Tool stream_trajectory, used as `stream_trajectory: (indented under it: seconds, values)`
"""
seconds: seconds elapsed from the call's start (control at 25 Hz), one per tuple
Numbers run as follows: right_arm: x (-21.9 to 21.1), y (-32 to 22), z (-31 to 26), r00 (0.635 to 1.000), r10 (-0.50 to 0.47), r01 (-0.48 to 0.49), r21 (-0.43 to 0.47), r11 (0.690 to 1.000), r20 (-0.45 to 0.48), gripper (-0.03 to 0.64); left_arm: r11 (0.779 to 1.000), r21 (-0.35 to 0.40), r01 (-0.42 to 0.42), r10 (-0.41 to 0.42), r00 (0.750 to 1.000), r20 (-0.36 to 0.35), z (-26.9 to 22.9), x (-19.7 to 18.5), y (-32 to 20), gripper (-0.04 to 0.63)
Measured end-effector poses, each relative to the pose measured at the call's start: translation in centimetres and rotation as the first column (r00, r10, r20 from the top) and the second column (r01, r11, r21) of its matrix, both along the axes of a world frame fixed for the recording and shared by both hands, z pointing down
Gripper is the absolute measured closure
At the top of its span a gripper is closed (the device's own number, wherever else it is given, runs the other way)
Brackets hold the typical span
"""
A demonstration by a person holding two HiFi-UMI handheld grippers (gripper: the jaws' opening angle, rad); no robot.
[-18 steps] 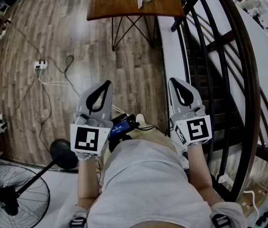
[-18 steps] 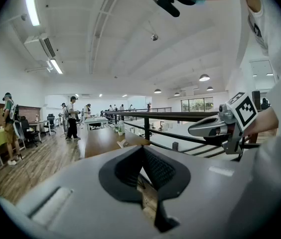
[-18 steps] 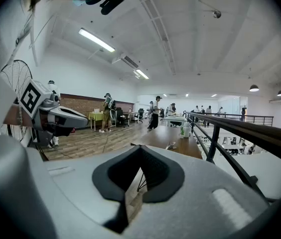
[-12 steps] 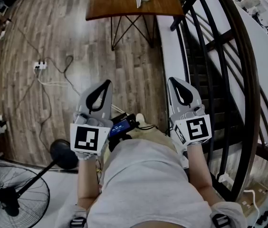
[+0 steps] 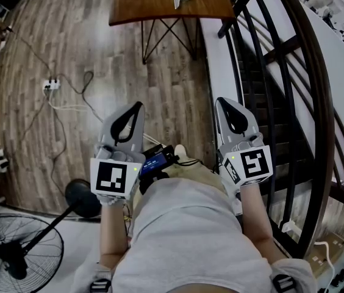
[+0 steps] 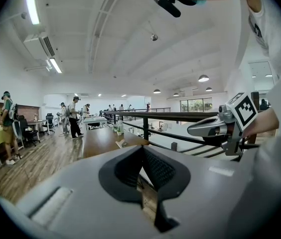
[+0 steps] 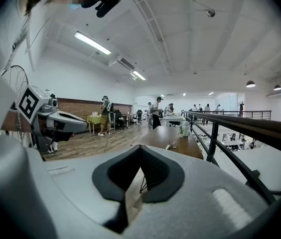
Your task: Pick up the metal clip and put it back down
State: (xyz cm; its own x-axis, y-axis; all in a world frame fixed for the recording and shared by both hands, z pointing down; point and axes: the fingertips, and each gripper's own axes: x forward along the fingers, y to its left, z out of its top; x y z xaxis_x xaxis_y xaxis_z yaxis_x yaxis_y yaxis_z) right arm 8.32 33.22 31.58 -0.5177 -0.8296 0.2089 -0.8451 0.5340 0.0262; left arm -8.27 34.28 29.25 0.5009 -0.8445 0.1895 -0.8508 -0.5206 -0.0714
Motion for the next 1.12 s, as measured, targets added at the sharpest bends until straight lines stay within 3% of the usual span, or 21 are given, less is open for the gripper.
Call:
stream_trajectory:
  seconds: [0.12, 0.24, 0.32, 0.52, 0.88, 1.12]
  values:
    - [-0.1, 0.0, 0.1, 1.0, 0.006, -0.006, -0.005, 1.0, 0.017, 0.615, 1.0, -0.006, -0.004, 0.004, 1.0, -0.014, 0.1, -0.1, 0.0, 0.595]
    - [-0.4, 0.0, 0.0, 1.0, 0.008, -0.008, -0.006, 1.0, 0.025, 0.615, 1.0, -0.015, -0.019, 0.019, 1.0, -0.017, 0.4, -0.1, 0.1, 0.513]
    - [-0.7, 0.0, -0.1, 0.999, 0.006, -0.006, -0.008, 1.0, 0.037, 0.56, 1.0, -0.009, -0.028, 0.028, 1.0, -0.014, 0.3, -0.2, 0.1, 0.497]
    - [-1.3, -0.2, -0.4, 0.999, 0.016, -0.016, -0.007, 1.0, 0.05, 0.495, 0.999, 0.0, -0.033, 0.033, 0.999, -0.028, 0.1, -0.8, 0.0, 0.498]
    - [-2.4, 0.4, -0.2, 0.998, 0.044, -0.044, 0.0, 0.999, 0.044, 0.492, 0.999, 0.015, -0.05, 0.05, 0.998, -0.043, 0.1, -2.2, 0.0, 0.505]
    - [-3.3, 0.9, -0.2, 0.997, 0.059, -0.059, 0.008, 0.998, 0.045, 0.492, 0.996, 0.024, -0.082, 0.082, 0.997, -0.006, 0.2, -3.0, 0.0, 0.509]
